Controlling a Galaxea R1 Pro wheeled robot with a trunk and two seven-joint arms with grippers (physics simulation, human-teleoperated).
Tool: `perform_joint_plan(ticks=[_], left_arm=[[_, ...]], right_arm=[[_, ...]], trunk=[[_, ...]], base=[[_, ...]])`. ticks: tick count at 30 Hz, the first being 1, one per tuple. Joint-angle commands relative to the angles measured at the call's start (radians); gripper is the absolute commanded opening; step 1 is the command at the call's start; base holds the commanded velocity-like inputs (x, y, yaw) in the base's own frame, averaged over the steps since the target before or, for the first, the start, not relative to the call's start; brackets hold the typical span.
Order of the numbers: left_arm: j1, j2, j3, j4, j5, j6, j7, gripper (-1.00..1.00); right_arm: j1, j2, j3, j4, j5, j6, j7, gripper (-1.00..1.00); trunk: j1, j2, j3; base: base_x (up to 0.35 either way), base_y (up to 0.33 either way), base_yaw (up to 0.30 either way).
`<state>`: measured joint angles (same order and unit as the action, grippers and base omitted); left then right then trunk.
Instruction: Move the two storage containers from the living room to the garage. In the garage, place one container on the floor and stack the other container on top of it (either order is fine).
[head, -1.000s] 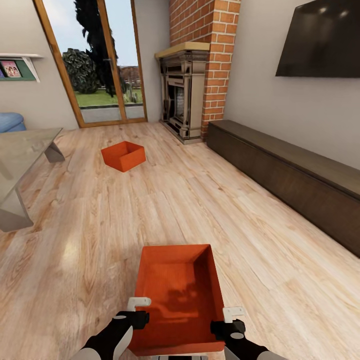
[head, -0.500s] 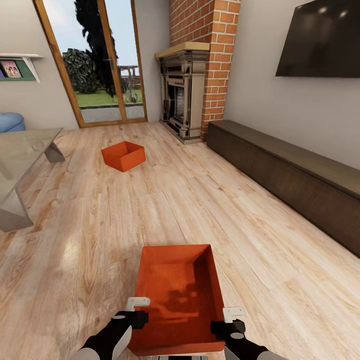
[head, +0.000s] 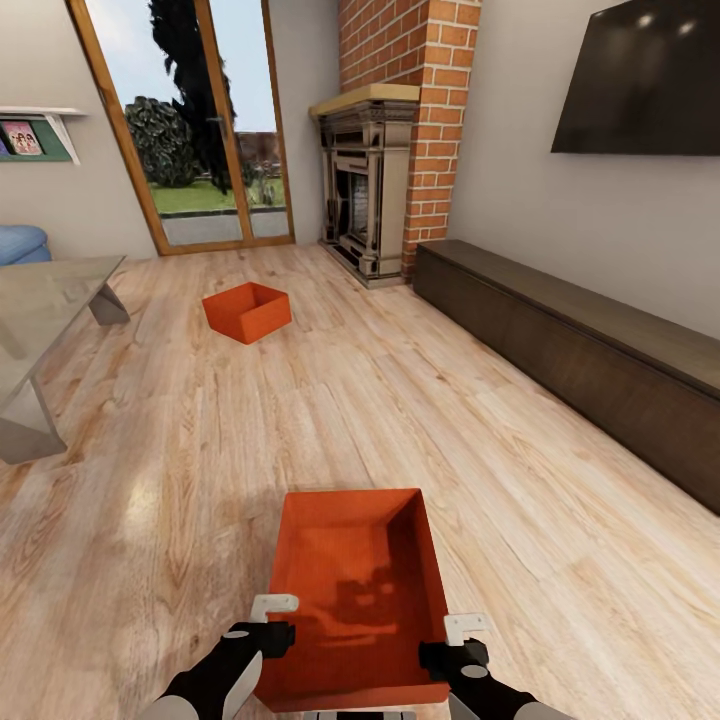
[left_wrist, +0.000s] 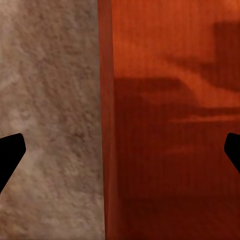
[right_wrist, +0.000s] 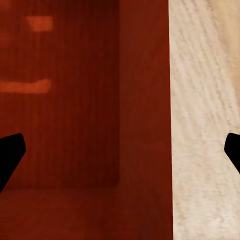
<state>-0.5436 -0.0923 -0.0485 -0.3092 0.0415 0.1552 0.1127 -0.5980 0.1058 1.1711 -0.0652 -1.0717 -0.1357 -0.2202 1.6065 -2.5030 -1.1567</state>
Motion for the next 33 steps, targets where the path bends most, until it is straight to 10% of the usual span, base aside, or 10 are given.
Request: perform_joint_plan(ticks=[1, 10, 11, 33], left_arm=[[0.0, 0.0, -0.005, -0.002, 0.004, 0.006, 0.005, 1.0], [0.0, 0.0, -0.005, -0.001, 0.004, 0.006, 0.005, 1.0], [0.001, 0.0, -0.005, 0.0, 0.004, 0.006, 0.005, -1.0], [-0.001, -0.001, -0.01, -0.005, 0.003, 0.006, 0.005, -1.0]], right_arm=[[0.0, 0.0, 0.009, -0.001, -0.01, -0.002, -0.004, 1.0], [0.0, 0.0, 0.006, -0.001, -0.011, -0.002, -0.004, 1.0], [0.0, 0.0, 0.006, -0.001, -0.011, -0.002, -0.004, -1.0], [0.0, -0.002, 0.002, -0.001, -0.014, -0.004, -0.004, -1.0]], trunk=[[0.0, 0.0, -0.001], [0.0, 0.0, -0.001], [0.0, 0.0, -0.001], [0.0, 0.0, -0.001]], base=[[0.0, 0.0, 0.0], [0.0, 0.0, 0.0], [0.0, 0.0, 0.0], [0.0, 0.0, 0.0]])
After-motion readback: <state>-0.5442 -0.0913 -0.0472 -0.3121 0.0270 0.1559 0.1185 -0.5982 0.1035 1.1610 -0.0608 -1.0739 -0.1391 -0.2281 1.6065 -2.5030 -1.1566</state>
